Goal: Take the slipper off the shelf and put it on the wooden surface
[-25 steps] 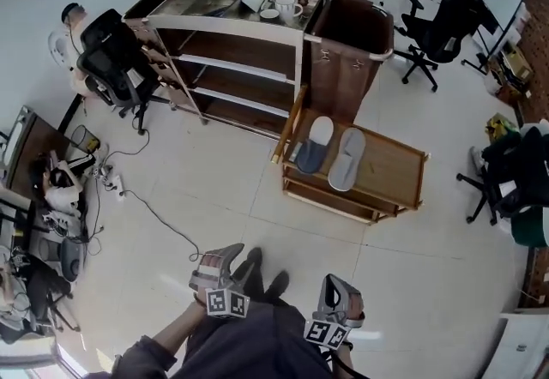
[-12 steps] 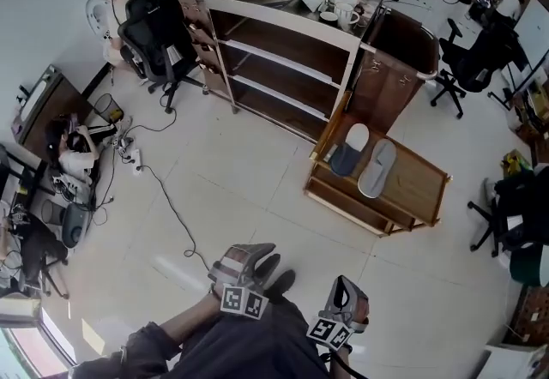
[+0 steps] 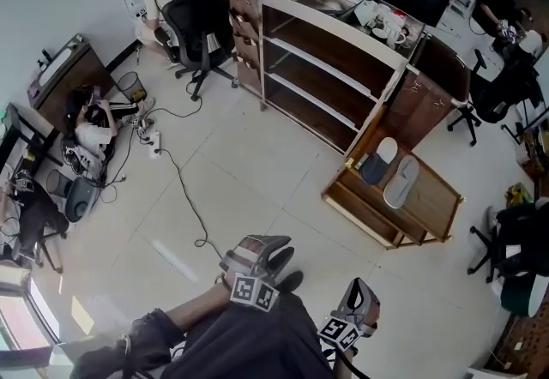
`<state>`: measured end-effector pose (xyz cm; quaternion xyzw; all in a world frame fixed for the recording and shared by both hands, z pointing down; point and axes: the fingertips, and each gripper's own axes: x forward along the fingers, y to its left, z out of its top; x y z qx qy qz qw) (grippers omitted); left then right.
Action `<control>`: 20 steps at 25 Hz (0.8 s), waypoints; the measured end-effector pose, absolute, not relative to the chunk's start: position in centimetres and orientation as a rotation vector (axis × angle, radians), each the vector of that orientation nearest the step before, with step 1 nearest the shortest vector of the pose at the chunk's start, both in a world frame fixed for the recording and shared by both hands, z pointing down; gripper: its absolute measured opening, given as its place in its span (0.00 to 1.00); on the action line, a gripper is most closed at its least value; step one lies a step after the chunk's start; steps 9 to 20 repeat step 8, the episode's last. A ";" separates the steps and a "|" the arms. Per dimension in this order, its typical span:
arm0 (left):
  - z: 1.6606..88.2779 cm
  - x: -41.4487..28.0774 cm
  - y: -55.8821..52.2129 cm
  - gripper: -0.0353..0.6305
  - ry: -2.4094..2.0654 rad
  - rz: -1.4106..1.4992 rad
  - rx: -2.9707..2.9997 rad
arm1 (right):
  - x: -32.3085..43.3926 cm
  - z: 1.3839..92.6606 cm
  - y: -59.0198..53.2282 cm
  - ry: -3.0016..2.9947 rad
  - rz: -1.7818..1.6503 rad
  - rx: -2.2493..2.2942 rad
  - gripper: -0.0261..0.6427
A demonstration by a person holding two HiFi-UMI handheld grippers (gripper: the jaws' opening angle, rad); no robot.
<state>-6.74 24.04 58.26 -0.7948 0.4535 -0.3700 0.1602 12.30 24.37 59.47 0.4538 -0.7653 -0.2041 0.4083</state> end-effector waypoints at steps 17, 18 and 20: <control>57.8 -11.3 26.5 0.30 1.314 -1.026 -2.272 | 8.3 59.1 26.6 -1.902 -0.536 1.163 0.04; 57.8 -11.3 26.5 0.30 1.314 -1.026 -2.272 | 8.3 59.1 26.6 -1.902 -0.536 1.163 0.04; 57.8 -11.3 26.5 0.30 1.314 -1.026 -2.272 | 8.3 59.1 26.6 -1.902 -0.536 1.163 0.04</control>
